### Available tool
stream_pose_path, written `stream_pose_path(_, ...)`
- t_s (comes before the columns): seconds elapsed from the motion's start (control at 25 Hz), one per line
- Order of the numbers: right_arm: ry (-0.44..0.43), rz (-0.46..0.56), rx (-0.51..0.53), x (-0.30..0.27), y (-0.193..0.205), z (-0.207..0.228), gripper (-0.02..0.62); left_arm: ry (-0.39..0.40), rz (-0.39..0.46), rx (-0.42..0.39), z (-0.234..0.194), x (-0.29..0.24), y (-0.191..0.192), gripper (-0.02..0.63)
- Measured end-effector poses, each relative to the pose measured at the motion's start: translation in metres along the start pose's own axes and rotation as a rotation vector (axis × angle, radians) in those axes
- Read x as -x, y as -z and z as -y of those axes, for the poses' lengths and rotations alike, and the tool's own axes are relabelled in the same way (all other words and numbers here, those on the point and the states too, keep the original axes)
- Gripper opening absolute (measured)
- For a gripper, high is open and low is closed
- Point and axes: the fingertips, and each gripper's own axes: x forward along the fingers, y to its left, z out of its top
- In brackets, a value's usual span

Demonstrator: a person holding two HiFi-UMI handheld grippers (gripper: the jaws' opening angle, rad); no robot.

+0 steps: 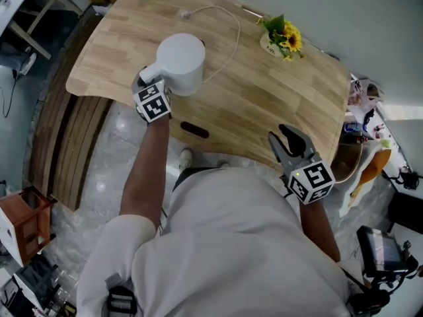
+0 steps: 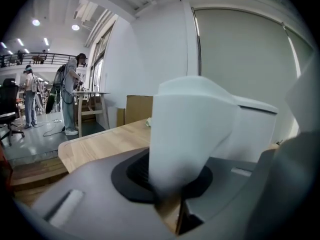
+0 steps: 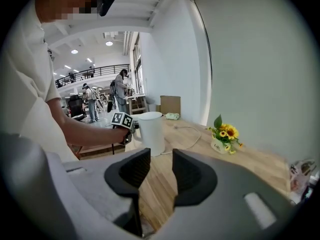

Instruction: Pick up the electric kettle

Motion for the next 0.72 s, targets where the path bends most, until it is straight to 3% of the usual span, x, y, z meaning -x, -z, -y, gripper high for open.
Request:
stream_pose_path(0.44,0.096,0.011,-0.046,0.008,0.002,0.014,0.126,-0.052,0.015,0.089,-0.021,-0.014,-0.017,0.063)
stream_pose_path(0.72,0.1,0.027,-0.06,0.009,0.004,0.011,0.126,-0.067,0.03,0.121,-0.037,-0.006,-0.035,0.063)
